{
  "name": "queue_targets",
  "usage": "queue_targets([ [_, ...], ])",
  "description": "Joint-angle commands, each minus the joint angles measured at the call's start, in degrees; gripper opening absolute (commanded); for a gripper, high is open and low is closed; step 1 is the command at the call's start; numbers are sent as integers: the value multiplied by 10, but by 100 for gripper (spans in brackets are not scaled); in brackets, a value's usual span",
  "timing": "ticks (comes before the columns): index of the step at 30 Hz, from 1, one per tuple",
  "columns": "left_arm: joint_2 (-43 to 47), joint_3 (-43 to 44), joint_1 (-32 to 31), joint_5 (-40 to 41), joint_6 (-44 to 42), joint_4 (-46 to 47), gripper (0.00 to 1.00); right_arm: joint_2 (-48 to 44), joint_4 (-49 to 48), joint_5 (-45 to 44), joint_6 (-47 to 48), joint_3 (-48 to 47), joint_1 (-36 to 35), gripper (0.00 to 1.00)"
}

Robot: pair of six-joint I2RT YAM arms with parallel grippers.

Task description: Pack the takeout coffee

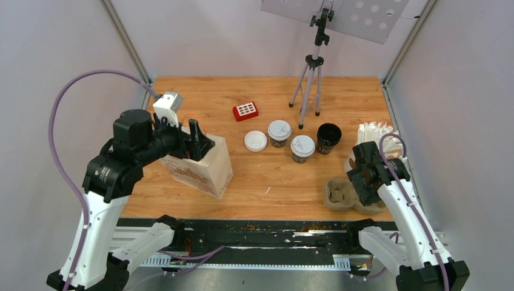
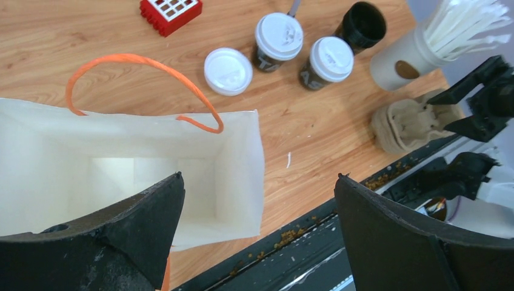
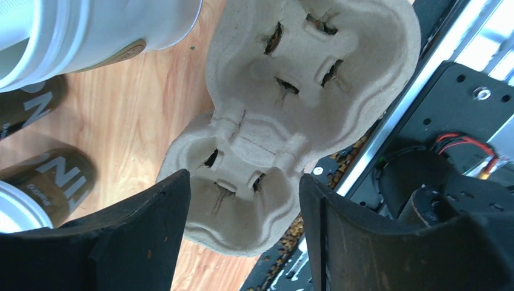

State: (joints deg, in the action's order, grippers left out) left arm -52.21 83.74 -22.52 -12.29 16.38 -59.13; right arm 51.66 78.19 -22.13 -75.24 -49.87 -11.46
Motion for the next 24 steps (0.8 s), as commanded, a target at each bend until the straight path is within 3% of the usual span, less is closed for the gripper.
queue_targets([
  [1,28,-2,-3,-26,54,45,100,-16,5,28,-70,5,8,66],
  [10,90,-34,-3,-29,191,49,100,-23,48,43,-77,3,14,59],
  [19,108,5,-3,17,103,-84,100,-46,37,29,-80,15,26,55],
  [24,113,-8,-3,27,93,-82,100,-53,17,17,-64,16,28,53],
])
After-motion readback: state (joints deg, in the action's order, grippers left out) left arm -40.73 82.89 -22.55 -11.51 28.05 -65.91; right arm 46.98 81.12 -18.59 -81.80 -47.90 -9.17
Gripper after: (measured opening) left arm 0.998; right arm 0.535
